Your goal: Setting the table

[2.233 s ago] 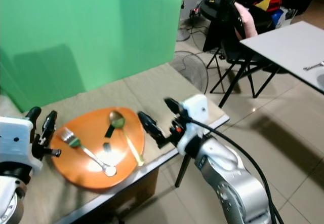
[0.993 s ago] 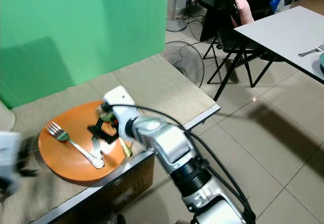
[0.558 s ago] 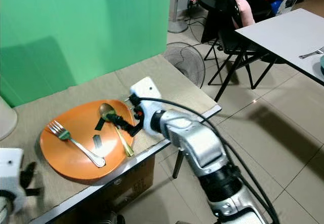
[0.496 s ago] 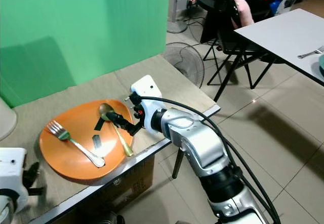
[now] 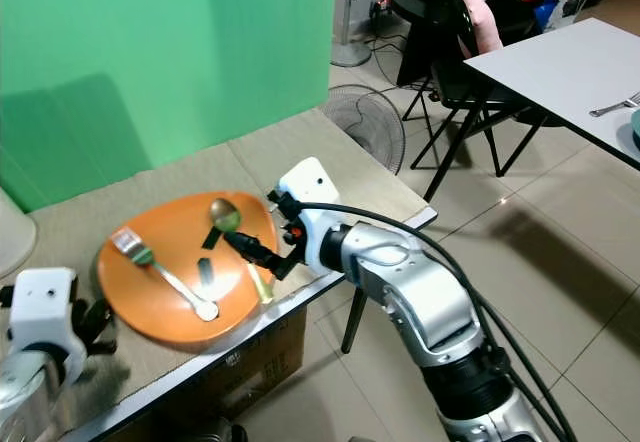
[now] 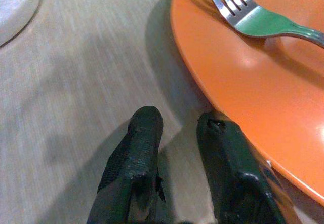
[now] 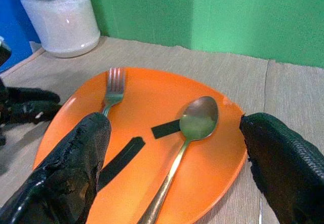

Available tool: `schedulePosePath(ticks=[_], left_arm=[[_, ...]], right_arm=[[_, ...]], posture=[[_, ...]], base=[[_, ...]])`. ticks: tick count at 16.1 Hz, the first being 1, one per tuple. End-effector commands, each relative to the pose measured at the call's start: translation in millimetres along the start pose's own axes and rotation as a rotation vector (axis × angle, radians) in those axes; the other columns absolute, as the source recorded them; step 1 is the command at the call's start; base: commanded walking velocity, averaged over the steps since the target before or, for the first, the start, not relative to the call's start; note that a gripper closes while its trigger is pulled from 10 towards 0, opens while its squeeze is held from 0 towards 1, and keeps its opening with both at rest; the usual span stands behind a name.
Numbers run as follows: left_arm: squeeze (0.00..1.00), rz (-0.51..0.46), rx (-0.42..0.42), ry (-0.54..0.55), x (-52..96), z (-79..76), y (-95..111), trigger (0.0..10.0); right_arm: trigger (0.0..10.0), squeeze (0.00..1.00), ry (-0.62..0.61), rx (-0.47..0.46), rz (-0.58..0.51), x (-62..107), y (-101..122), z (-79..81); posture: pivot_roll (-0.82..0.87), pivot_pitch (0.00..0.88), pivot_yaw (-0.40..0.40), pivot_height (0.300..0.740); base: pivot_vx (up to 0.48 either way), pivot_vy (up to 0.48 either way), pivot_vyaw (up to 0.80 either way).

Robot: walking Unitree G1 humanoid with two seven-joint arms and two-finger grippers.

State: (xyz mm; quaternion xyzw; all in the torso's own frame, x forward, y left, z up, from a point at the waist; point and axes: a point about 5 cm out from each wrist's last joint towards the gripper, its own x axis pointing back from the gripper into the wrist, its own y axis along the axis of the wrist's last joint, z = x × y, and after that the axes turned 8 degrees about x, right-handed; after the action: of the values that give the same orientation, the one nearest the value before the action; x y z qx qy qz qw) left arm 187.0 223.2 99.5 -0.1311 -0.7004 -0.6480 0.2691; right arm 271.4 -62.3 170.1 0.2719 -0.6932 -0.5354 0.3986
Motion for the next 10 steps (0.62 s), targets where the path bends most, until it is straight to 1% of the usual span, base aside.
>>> schedulePosePath(ticks=[1,2,5,7,8,9,10], left_arm=[[0.0,0.017,0.01,-0.051,-4.5,-8.6,-3,10.0],[0.0,0.01,0.018,-0.08,-13.5,-16.3,1,10.0],[0.0,0.002,0.019,-0.113,-26.2,-24.6,7,10.0],[0.0,0.007,0.02,-0.131,-32.3,-30.6,8,10.0],[0.0,0.007,0.024,-0.151,-35.6,-36.9,8,10.0],[0.0,0.007,0.027,-0.157,-37.0,-39.2,9,10.0],[0.0,0.008,0.029,-0.184,-40.6,-48.1,10,10.0]], right_arm=[[10.0,0.0,-0.012,0.01,-0.025,5.5,4,-2.5],[10.0,0.0,-0.02,0.017,-0.026,8.7,4,-5.6],[10.0,0.0,-0.038,0.02,-0.019,11.3,3,-9.4],[10.0,0.0,-0.056,0.013,-0.005,10.7,2,-11.9],[10.0,0.0,-0.091,-0.007,0.016,7.5,0,-14.7],[10.0,0.0,-0.103,-0.015,0.022,6.3,-1,-15.7],[10.0,0.0,-0.166,-0.061,0.053,-3.4,-4,-19.3]], posture=[[0.01,0.04,-0.014,0.74],[0.0,0.039,-0.014,0.74],[0.0,0.037,-0.011,0.74],[0.0,0.036,-0.013,0.74],[0.0,0.037,-0.013,0.74],[0.0,0.037,-0.013,0.74],[-0.01,0.036,-0.01,0.74]], base=[[0.0,0.0,0.0],[0.0,0.0,0.0],[0.0,0.0,0.0],[0.0,0.0,0.0],[0.0,0.0,0.0],[0.0,0.0,0.0],[0.0,0.0,0.0]])
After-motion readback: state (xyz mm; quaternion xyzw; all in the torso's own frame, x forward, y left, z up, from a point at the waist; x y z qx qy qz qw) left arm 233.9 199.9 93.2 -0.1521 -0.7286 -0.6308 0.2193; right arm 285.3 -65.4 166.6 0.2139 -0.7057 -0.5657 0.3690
